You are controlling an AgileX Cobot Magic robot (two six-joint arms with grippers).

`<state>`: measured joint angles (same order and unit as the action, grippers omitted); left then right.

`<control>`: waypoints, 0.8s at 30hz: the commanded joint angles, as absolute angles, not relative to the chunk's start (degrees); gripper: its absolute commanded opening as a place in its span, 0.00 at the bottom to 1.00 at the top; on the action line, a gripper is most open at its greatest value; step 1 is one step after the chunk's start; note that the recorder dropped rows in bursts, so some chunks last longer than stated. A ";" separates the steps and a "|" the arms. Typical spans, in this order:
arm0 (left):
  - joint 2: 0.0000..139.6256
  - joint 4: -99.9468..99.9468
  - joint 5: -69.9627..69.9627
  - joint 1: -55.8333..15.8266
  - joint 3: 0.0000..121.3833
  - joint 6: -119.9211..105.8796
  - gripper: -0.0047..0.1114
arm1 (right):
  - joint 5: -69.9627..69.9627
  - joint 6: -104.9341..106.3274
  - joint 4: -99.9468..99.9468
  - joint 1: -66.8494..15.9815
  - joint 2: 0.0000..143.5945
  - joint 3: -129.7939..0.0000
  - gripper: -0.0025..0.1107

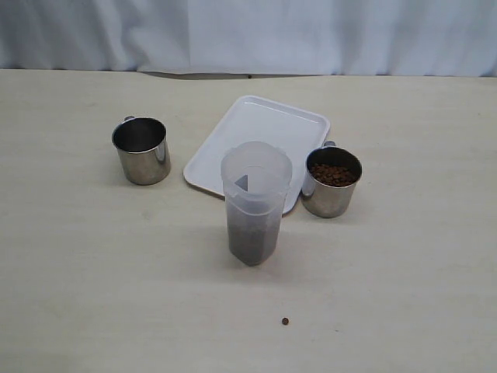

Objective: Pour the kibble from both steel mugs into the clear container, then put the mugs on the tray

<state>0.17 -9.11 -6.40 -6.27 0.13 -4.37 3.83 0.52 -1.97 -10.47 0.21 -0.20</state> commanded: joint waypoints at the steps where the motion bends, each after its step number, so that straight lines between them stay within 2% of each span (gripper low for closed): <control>1: 0.00 -9.57 -5.26 -6.63 0.00 -4.42 0.04 | 10.45 1.09 -2.53 -10.13 0.00 0.00 0.07; 6: 0.00 -9.57 -5.26 -6.63 0.00 -4.42 0.04 | 16.51 -9.00 -4.23 -10.13 0.00 0.00 0.07; 18: 0.00 -9.57 -5.26 -6.63 0.00 -4.42 0.04 | 28.24 -9.67 -14.55 -10.13 0.00 0.00 0.07; 24: 0.00 -9.57 -5.26 -6.63 0.00 -4.42 0.04 | 28.81 -9.67 -14.55 -10.13 0.00 0.00 0.07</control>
<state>0.17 -9.11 -6.40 -6.27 0.13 -4.37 28.18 -9.66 -14.02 -10.47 0.12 -0.20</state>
